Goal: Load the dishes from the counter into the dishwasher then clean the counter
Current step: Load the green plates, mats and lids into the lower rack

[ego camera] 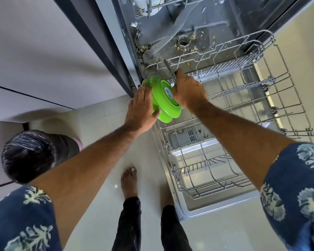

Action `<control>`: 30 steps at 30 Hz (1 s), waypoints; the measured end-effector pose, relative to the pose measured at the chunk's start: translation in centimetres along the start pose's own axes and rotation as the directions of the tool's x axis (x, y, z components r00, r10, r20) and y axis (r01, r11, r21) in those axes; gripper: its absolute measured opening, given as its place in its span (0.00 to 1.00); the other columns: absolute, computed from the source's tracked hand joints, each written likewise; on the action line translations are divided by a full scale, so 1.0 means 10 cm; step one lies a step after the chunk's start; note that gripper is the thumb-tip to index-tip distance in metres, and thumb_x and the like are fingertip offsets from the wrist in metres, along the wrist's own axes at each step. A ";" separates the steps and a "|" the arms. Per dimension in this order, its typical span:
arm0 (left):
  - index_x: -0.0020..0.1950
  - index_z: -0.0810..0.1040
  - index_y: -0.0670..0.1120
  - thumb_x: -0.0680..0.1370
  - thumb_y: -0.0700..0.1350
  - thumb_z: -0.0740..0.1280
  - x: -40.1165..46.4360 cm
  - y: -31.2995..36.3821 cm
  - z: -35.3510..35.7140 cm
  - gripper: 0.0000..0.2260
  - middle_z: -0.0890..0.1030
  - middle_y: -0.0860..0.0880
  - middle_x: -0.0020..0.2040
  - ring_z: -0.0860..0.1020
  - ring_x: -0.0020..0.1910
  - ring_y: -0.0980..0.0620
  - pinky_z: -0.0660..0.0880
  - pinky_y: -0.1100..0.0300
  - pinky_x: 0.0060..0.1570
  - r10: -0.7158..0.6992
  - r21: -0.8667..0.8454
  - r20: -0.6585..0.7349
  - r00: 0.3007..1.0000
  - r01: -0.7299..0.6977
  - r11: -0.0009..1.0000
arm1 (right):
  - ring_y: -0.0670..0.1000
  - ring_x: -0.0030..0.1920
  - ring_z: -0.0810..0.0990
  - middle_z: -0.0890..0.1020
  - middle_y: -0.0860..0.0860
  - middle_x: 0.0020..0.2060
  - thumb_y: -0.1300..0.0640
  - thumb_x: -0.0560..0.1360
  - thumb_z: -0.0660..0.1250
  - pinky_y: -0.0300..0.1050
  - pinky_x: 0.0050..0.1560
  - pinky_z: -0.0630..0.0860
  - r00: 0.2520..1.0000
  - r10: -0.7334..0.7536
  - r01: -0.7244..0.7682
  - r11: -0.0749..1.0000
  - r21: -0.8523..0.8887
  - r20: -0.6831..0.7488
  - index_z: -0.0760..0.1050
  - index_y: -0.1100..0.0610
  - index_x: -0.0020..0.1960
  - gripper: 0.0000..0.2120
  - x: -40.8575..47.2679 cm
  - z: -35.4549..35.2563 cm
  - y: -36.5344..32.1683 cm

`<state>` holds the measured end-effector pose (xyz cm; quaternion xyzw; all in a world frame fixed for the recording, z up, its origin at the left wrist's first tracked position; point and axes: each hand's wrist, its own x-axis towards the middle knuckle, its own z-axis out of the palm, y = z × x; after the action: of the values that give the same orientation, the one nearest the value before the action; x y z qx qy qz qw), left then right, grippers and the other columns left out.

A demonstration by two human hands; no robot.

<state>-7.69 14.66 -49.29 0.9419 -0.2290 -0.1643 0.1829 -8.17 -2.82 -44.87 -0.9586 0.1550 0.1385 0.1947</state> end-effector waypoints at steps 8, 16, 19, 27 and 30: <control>0.80 0.54 0.41 0.77 0.52 0.71 -0.04 -0.06 -0.02 0.39 0.53 0.41 0.81 0.56 0.79 0.42 0.60 0.43 0.75 -0.003 0.012 0.031 1.000 0.003 1.000 | 0.59 0.63 0.76 0.74 0.61 0.68 0.38 0.76 0.67 0.45 0.59 0.71 0.944 -0.059 -0.041 0.955 0.293 0.325 0.60 0.58 0.73 0.35 0.23 0.06 0.04; 0.80 0.51 0.40 0.77 0.52 0.70 -0.12 -0.04 -0.08 0.40 0.52 0.41 0.81 0.55 0.79 0.42 0.59 0.45 0.76 -0.023 -0.001 0.075 0.997 0.023 1.000 | 0.58 0.75 0.64 0.60 0.59 0.78 0.38 0.77 0.65 0.51 0.72 0.62 0.916 -0.118 0.003 0.958 0.287 0.383 0.52 0.58 0.79 0.41 0.05 0.07 0.10; 0.80 0.52 0.39 0.78 0.52 0.69 -0.24 -0.01 -0.20 0.39 0.53 0.41 0.80 0.55 0.79 0.43 0.59 0.44 0.76 -0.041 0.011 0.094 0.995 0.040 0.999 | 0.59 0.74 0.65 0.60 0.59 0.77 0.39 0.79 0.62 0.54 0.72 0.64 0.941 -0.129 0.054 0.970 0.238 0.312 0.53 0.59 0.79 0.38 -0.07 -0.05 0.03; 0.81 0.43 0.44 0.81 0.52 0.64 -1.07 0.36 -1.32 0.38 0.45 0.46 0.82 0.47 0.81 0.47 0.53 0.44 0.77 -0.147 0.141 0.145 0.978 0.127 0.982 | 0.61 0.67 0.71 0.68 0.59 0.71 0.52 0.77 0.67 0.58 0.65 0.72 0.924 -0.307 0.313 0.950 0.011 0.229 0.59 0.59 0.76 0.32 -0.99 -0.80 -0.53; 0.81 0.48 0.44 0.81 0.50 0.63 -1.63 0.57 -2.01 0.35 0.49 0.46 0.82 0.50 0.80 0.46 0.54 0.42 0.77 -0.157 0.173 0.093 0.983 0.139 0.975 | 0.60 0.67 0.72 0.69 0.59 0.71 0.55 0.76 0.66 0.55 0.66 0.71 0.894 -0.369 0.396 0.917 -0.059 0.254 0.60 0.58 0.75 0.30 -1.44 -1.25 -0.93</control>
<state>-15.61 23.35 -25.59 0.9582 -0.1804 -0.2077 0.0787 -15.45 3.65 -26.06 -0.9559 -0.0690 0.2196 0.1826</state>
